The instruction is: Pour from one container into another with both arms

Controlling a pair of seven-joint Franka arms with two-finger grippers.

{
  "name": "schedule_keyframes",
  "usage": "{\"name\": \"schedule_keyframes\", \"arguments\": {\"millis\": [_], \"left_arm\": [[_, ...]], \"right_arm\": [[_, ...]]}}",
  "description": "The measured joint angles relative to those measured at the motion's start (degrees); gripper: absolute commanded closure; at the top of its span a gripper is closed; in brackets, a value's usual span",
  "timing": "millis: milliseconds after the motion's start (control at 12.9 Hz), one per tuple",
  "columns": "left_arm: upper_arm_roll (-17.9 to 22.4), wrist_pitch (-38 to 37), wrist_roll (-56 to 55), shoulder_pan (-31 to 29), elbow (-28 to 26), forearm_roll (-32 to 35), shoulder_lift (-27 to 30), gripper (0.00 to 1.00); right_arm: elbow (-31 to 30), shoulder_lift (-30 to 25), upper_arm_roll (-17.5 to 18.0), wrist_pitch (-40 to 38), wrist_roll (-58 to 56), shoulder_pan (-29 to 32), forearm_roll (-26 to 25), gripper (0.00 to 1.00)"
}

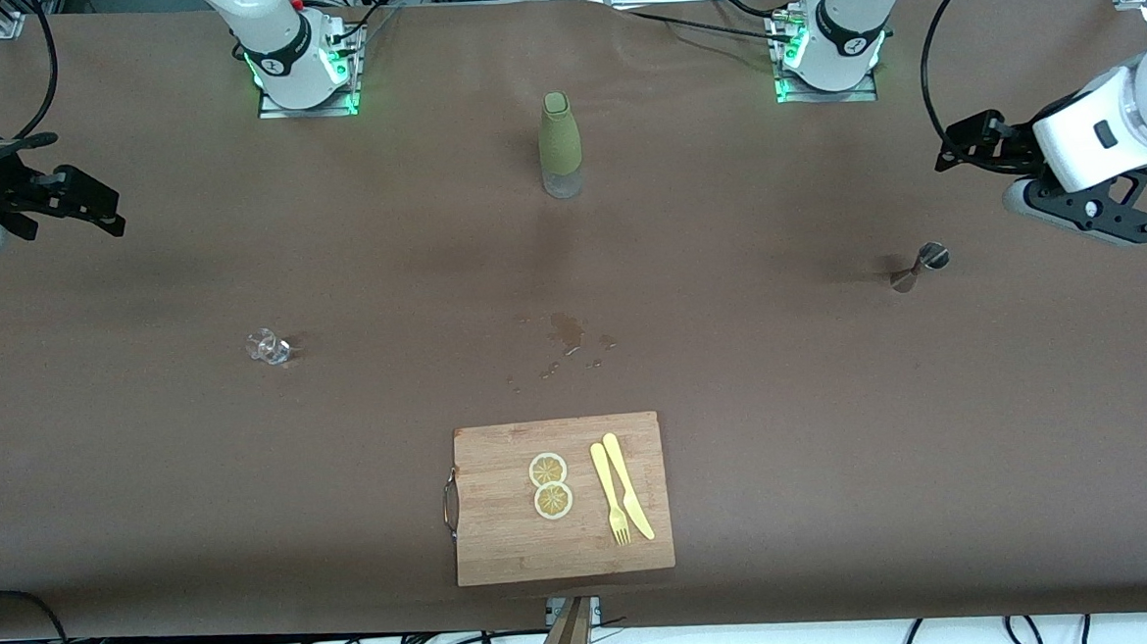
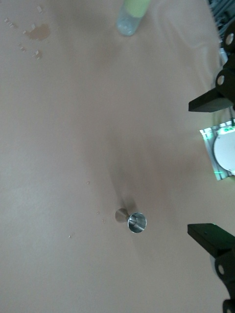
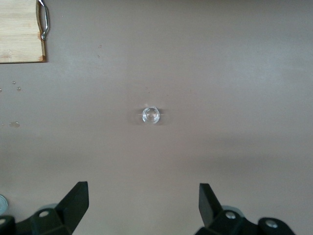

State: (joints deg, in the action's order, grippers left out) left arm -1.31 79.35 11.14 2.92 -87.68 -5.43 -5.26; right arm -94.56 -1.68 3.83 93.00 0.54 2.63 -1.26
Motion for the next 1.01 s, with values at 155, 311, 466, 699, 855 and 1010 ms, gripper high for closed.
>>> {"name": "schedule_keyframes", "arguments": {"millis": [155,311,466,699,855,1010], "left_arm": [[-0.3,4.5,-3.2,-0.1,-7.3,0.7,4.3,0.00],[-0.3,6.4,-6.5,-0.2,-11.4,3.5,6.9,0.00],[-0.5,7.8,-8.8,-1.1,-12.6,4.6,7.3,0.00],[-3.4,8.7,-9.4,-6.4,-13.1,4.8,6.1,0.00],[-5.7,9.4,-9.6,-8.8,-12.9,5.4,5.1,0.00],[-6.1,9.6,-9.6,-9.3,-11.1,5.5,3.7,0.00]], "right_arm": [[0.0,0.0,0.0,0.0,0.0,0.0,0.0,0.00],[0.0,0.0,0.0,0.0,0.0,0.0,0.0,0.00],[0.0,0.0,0.0,0.0,0.0,0.0,0.0,0.00],[0.0,0.1,0.0,0.0,0.0,0.0,0.0,0.00],[0.0,0.1,0.0,0.0,0.0,0.0,0.0,0.00],[0.0,0.1,0.0,0.0,0.0,0.0,0.0,0.00]]}}
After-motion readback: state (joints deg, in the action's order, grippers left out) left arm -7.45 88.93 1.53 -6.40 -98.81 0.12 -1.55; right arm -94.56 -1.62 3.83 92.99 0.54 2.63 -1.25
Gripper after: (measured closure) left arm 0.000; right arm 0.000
